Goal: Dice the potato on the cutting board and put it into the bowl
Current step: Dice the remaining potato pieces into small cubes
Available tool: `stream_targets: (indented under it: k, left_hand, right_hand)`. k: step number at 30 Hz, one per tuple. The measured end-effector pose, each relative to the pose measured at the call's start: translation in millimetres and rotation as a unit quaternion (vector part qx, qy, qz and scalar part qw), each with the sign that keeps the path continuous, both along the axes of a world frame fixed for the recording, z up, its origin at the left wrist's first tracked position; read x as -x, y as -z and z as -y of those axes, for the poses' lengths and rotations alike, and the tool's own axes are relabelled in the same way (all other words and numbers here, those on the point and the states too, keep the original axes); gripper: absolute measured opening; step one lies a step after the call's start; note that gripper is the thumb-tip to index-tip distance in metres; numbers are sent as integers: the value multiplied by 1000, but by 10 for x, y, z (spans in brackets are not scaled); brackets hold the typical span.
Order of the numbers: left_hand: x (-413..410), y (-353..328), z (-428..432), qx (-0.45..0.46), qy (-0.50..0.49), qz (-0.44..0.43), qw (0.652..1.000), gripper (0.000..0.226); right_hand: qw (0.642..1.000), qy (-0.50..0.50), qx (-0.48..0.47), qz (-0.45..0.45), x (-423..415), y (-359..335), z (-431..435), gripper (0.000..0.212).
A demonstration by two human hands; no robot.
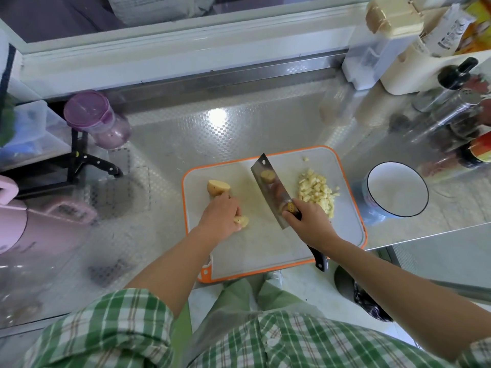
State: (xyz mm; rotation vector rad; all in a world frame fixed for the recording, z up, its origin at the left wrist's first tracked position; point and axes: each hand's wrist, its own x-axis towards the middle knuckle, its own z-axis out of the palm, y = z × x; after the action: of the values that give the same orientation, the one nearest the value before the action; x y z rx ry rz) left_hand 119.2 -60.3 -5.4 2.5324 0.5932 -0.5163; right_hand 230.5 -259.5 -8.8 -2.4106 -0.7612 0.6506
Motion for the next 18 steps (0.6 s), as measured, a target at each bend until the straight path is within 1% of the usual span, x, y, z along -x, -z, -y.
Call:
stream_targets:
  k: [1, 4, 6, 8, 11, 15, 18]
  left_hand:
    - [-13, 0, 1, 20, 2, 0, 1000, 25]
    - [-105, -46, 25, 89, 24, -37, 995, 32]
    - [-224, -106, 63, 96, 86, -82, 988, 32]
    - [-345, -134, 127, 84, 140, -96, 982, 30]
    - [-463, -87, 250, 56, 142, -54, 987, 32]
    - [-434, -35, 327, 0, 117, 14, 993, 58]
    - [-295, -11, 308, -11, 92, 46, 995, 64]
  right_hand:
    - [1000, 4, -3, -3, 1, -9, 6, 32]
    - [1000, 16, -9, -11, -14, -50, 44, 33]
    - [1000, 23, -7, -10, -33, -75, 80, 32]
    - [1000, 26, -3, -7, -50, -89, 121, 31]
    - [999, 36, -1, -1, -70, -87, 190, 32]
    - [999, 43, 4, 2, -89, -81, 237, 38]
    - [999, 45, 11, -2, -65, -72, 228, 39]
